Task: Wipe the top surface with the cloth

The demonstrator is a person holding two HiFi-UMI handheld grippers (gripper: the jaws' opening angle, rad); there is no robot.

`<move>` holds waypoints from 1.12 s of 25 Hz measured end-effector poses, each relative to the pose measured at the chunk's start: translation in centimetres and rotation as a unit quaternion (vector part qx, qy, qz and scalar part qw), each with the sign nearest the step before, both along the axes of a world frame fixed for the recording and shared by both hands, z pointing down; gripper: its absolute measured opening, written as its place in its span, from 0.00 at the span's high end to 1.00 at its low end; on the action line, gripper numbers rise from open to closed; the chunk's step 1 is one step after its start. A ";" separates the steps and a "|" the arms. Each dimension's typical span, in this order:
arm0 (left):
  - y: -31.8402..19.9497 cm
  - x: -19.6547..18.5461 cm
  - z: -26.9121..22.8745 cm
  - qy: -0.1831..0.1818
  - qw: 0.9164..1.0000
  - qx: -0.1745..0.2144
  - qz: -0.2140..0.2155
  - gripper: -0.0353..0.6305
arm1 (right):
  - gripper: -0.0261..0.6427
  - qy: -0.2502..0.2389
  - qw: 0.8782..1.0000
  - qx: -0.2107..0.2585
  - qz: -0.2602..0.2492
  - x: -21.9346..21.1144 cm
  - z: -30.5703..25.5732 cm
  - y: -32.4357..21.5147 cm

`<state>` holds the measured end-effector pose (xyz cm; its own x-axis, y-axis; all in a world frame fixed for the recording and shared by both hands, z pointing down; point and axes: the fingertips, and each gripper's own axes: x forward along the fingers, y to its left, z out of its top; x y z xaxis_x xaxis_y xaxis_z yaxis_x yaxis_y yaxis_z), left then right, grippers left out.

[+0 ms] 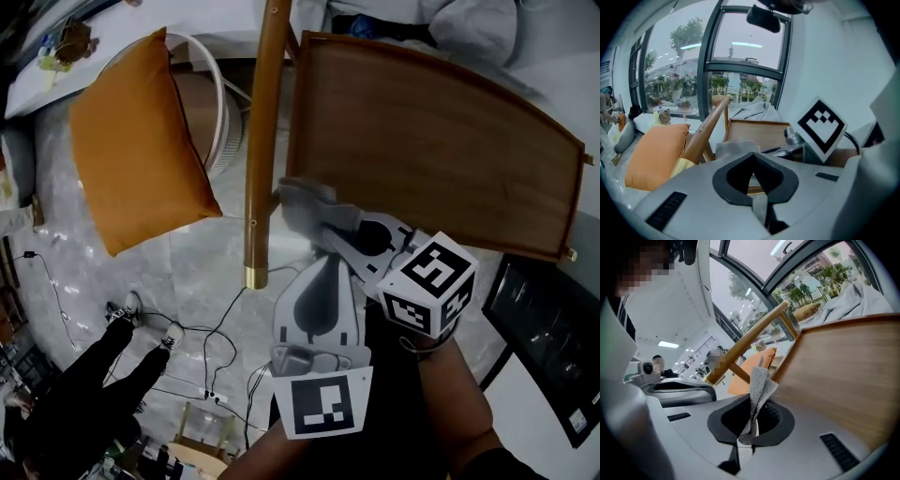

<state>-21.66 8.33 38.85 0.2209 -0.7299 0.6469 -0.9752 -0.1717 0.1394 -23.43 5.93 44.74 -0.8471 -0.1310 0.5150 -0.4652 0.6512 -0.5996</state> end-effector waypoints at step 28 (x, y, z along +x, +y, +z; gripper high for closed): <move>-3.0 10.5 4.1 0.009 0.998 -0.022 0.053 0.93 | 0.92 0.171 0.981 0.016 0.095 17.6 3.1 -0.9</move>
